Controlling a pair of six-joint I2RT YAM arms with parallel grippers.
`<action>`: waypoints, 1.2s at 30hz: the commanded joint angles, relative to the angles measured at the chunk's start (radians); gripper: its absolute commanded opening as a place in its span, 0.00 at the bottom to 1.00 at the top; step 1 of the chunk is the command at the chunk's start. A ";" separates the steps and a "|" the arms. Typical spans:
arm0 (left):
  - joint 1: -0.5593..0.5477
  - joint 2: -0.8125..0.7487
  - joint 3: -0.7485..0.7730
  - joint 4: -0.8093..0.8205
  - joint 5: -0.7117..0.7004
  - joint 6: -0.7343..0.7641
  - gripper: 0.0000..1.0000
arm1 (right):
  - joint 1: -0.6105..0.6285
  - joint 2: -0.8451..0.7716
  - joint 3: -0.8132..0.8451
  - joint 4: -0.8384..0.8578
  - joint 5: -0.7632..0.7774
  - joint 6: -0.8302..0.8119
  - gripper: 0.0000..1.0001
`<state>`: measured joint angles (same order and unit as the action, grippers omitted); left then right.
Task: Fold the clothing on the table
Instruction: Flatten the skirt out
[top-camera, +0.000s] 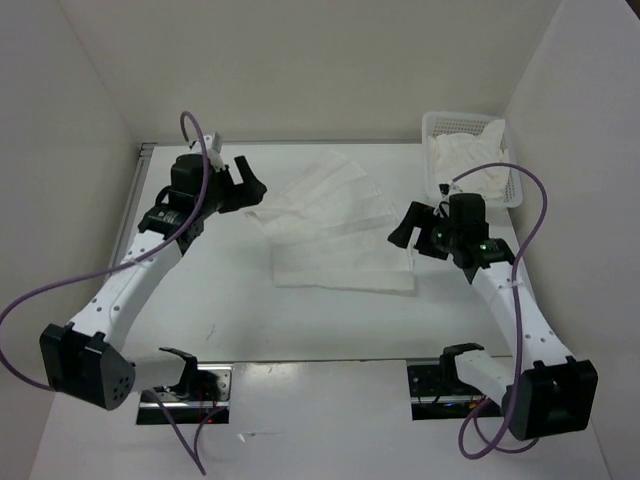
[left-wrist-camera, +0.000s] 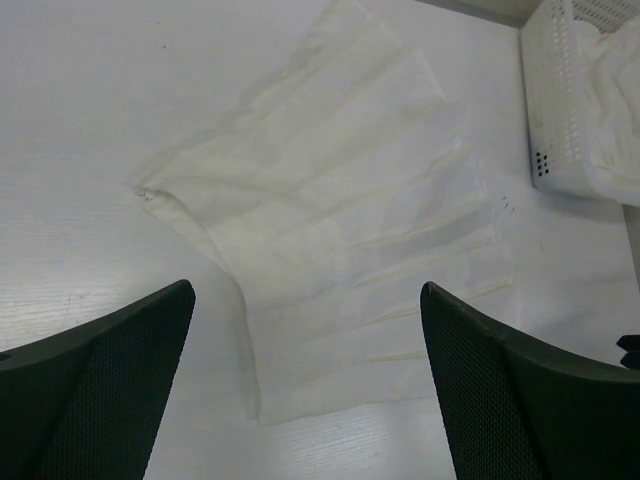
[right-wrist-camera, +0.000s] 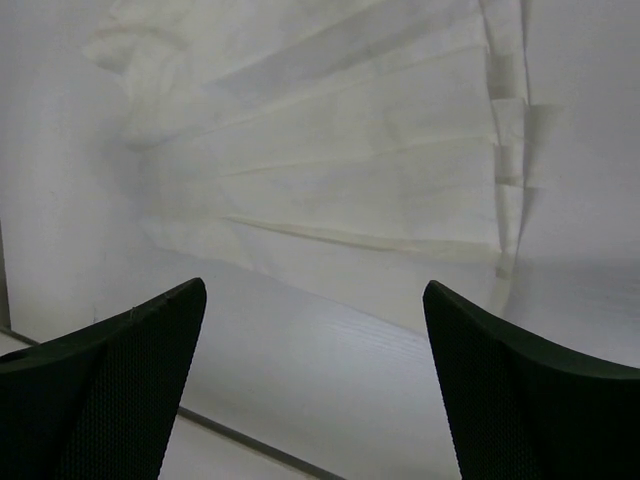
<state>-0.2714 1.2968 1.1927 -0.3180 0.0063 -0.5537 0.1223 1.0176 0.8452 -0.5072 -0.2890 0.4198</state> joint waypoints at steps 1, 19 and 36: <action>-0.006 -0.027 -0.117 0.099 0.005 0.001 1.00 | 0.007 0.064 0.063 -0.020 -0.001 -0.039 0.84; -0.045 0.454 0.166 0.254 0.207 0.149 0.00 | 0.148 0.583 0.209 0.001 -0.044 -0.030 0.00; -0.173 0.366 -0.079 0.227 0.232 0.055 0.47 | 0.214 0.563 0.172 -0.039 0.092 0.014 0.39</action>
<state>-0.3706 1.8191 1.1904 -0.1230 0.2180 -0.4641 0.3199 1.6711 1.0283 -0.5278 -0.2661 0.4084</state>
